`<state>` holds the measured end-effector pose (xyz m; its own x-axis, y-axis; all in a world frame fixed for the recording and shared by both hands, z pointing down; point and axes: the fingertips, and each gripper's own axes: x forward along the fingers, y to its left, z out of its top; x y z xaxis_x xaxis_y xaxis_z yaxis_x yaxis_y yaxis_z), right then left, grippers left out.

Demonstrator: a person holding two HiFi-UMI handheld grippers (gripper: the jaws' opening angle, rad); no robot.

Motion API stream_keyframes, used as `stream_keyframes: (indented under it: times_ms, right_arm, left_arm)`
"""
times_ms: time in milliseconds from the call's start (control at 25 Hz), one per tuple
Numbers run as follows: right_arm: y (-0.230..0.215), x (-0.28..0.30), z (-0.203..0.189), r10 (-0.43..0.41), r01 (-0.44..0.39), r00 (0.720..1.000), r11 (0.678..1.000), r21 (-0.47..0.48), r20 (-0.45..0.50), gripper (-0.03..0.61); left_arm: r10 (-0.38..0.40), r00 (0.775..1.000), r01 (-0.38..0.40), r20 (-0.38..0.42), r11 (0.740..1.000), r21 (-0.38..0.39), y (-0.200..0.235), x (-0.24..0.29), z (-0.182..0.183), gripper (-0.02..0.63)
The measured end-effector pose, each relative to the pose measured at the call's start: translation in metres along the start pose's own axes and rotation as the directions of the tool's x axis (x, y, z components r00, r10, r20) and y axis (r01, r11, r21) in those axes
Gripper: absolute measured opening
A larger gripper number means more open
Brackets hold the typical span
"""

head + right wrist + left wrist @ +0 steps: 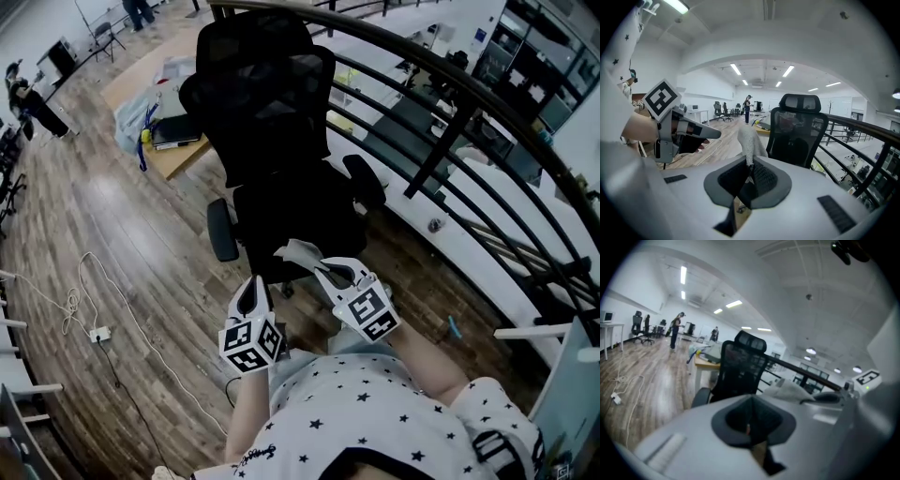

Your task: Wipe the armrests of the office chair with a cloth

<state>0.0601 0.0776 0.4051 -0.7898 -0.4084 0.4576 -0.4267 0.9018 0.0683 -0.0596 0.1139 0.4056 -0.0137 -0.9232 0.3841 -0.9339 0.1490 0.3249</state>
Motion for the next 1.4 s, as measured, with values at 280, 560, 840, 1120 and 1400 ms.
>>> stream_keyframes:
  times_ms: [280, 560, 840, 1120, 1400]
  right_arm:
    - [-0.054, -0.021, -0.010, 0.029, -0.029, 0.999, 0.999, -0.014, 0.024, 0.028]
    - [-0.101, -0.047, -0.025, 0.025, -0.025, 0.999, 1.000, -0.009, 0.033, 0.028]
    - [-0.139, -0.067, -0.040, -0.012, 0.011, 0.999, 1.000, 0.026, 0.043, 0.028]
    - [-0.172, -0.075, -0.050, -0.060, 0.057, 0.998, 0.996, 0.068, 0.037, 0.028]
    - [-0.209, -0.067, -0.063, -0.115, 0.113, 0.993, 0.990, 0.085, 0.017, 0.028]
  left_arm:
    - [0.004, 1.000, -0.004, 0.013, 1.000, -0.005, -0.054, 0.042, -0.002, 0.006]
    - [0.002, 1.000, -0.002, 0.012, 1.000, -0.003, -0.100, 0.069, -0.009, 0.006]
    - [-0.021, 1.000, 0.021, -0.011, 1.000, 0.012, -0.136, 0.091, -0.018, 0.006]
    - [-0.037, 0.998, 0.037, -0.052, 0.999, 0.007, -0.152, 0.110, -0.024, 0.006]
    - [-0.044, 0.995, 0.045, -0.085, 0.999, 0.017, -0.151, 0.141, -0.027, 0.006]
